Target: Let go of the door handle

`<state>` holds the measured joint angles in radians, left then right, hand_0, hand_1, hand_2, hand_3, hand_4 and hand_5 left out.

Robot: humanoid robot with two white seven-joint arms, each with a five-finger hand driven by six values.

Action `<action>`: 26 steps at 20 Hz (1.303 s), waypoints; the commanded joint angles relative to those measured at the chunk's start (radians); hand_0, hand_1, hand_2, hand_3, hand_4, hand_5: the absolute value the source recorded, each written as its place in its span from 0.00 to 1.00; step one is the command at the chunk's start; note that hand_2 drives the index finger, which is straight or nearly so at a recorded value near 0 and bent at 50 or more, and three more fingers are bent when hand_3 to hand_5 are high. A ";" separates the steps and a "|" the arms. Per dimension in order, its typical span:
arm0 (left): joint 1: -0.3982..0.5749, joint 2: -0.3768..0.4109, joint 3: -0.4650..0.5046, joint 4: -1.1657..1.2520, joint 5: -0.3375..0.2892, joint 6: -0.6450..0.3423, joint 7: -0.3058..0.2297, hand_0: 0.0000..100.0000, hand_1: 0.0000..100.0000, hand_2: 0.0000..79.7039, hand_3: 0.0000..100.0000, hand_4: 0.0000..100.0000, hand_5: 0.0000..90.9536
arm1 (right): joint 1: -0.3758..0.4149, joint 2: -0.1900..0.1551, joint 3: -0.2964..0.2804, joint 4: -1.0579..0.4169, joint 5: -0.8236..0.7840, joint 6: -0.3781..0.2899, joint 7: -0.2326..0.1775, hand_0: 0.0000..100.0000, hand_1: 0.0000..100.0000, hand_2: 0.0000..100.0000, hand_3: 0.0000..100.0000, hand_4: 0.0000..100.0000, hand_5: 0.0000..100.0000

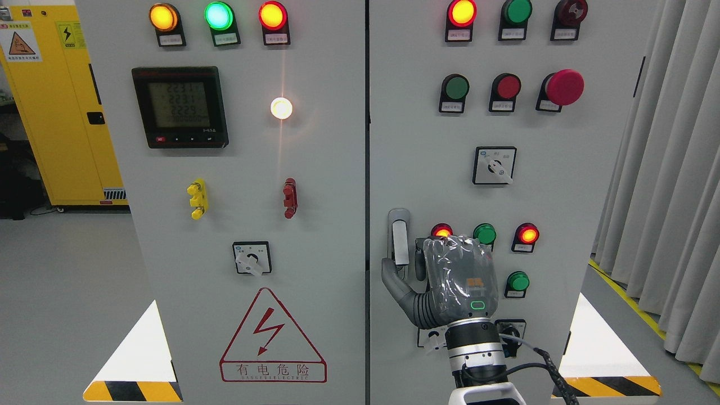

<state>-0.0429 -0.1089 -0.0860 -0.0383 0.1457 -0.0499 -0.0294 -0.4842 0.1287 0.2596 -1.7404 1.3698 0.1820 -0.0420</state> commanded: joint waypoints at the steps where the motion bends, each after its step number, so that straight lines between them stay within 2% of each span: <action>1: 0.000 0.000 0.000 0.000 0.000 -0.001 0.000 0.12 0.56 0.00 0.00 0.00 0.00 | -0.001 -0.001 -0.002 -0.004 0.000 0.001 -0.001 0.41 0.36 0.92 1.00 1.00 0.99; 17: 0.000 0.000 0.000 0.000 0.000 -0.001 0.000 0.12 0.56 0.00 0.00 0.00 0.00 | 0.004 -0.001 0.003 -0.004 -0.005 0.001 -0.001 0.44 0.37 0.92 1.00 1.00 0.99; 26: 0.000 0.000 0.000 0.000 0.000 -0.001 0.000 0.12 0.56 0.00 0.00 0.00 0.00 | 0.002 0.000 0.001 -0.004 -0.005 0.001 -0.001 0.43 0.38 0.92 1.00 1.00 0.99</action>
<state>-0.0429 -0.1089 -0.0858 -0.0383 0.1457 -0.0499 -0.0294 -0.4819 0.1283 0.2615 -1.7438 1.3654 0.1820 -0.0423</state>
